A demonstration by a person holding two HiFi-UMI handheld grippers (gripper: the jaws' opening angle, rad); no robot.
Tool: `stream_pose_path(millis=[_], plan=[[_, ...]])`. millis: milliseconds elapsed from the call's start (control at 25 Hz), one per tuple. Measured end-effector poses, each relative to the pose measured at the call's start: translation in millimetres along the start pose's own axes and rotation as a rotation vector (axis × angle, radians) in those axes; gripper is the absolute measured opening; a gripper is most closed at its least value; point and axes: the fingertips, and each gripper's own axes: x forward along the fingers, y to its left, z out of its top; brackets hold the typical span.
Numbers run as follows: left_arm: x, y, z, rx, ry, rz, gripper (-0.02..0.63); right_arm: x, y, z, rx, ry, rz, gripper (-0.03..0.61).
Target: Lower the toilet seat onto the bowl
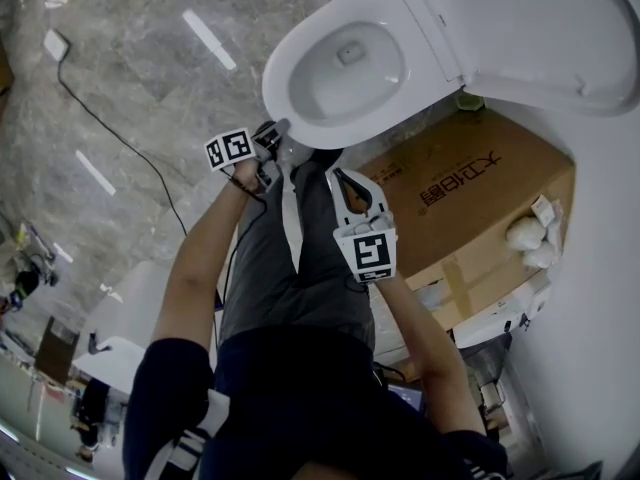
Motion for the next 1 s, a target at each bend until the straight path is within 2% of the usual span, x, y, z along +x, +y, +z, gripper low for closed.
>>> stream_pose_path(millis=[400, 800, 1000], plan=[[3.0, 8.5, 2.1, 0.005, -0.001, 0.027, 0.133, 5.1, 0.7, -5.0, 0.015, 0.011, 0.009, 0.023], [3.2, 11.6, 1.4, 0.017, -0.046, 0.173, 0.14, 6.5, 5.7, 2.2, 0.029, -0.002, 0.026, 0.023], [1.2, 12.2, 2.3, 0.031, -0.053, 0.205, 0.14, 7.5, 7.5, 4.3, 0.031, 0.003, 0.03, 0.023]])
